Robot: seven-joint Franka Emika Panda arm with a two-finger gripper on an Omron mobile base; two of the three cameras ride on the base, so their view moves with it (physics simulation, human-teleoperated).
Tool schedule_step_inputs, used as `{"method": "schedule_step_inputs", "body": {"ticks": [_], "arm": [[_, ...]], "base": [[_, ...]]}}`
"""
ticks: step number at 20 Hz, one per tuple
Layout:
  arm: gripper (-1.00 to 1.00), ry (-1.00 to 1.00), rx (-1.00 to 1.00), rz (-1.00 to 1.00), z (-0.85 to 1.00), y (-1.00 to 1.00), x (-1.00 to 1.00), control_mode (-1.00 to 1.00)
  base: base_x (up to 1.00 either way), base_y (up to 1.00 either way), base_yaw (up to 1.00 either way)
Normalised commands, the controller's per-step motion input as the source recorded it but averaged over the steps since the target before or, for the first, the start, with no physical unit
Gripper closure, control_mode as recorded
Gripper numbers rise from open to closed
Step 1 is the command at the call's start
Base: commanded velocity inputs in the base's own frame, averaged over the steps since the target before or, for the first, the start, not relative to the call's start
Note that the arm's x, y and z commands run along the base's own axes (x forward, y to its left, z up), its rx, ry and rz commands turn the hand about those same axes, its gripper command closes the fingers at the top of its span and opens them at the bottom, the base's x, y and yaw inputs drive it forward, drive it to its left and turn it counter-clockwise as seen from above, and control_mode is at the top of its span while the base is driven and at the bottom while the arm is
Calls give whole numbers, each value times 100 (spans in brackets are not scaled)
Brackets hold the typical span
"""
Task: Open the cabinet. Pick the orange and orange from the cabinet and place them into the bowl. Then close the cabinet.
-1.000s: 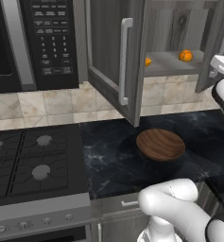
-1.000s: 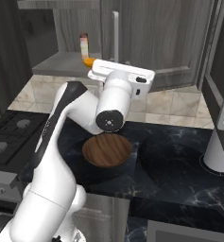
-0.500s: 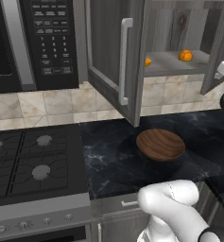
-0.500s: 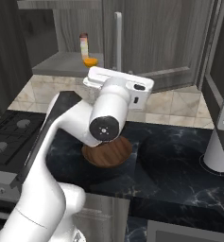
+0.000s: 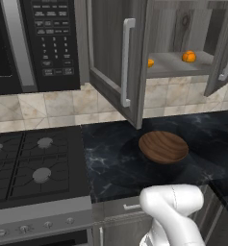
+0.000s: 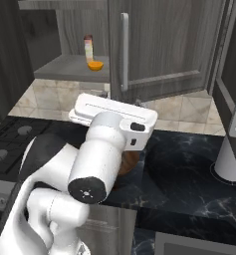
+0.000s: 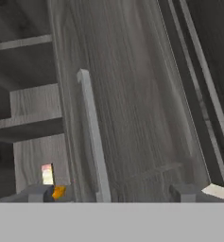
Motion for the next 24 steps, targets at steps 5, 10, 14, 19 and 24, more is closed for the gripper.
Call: {"method": "schedule_step_inputs", "body": {"ticks": [5, 10, 14, 19, 24], "arm": [[-100, -15, -5, -24, 0, 59, -54, -100], [-100, -10, -8, -31, 0, 74, -7, -100], [-100, -2, -3, -23, 0, 61, 1, -100], [-100, 0, 0, -3, 0, 21, 6, -100], [-100, 0, 0, 0, 0, 16, 15, -100]], "base": [[0, 0, 0], [0, 0, 0], [0, 0, 0], [0, 0, 0], [0, 0, 0]]}}
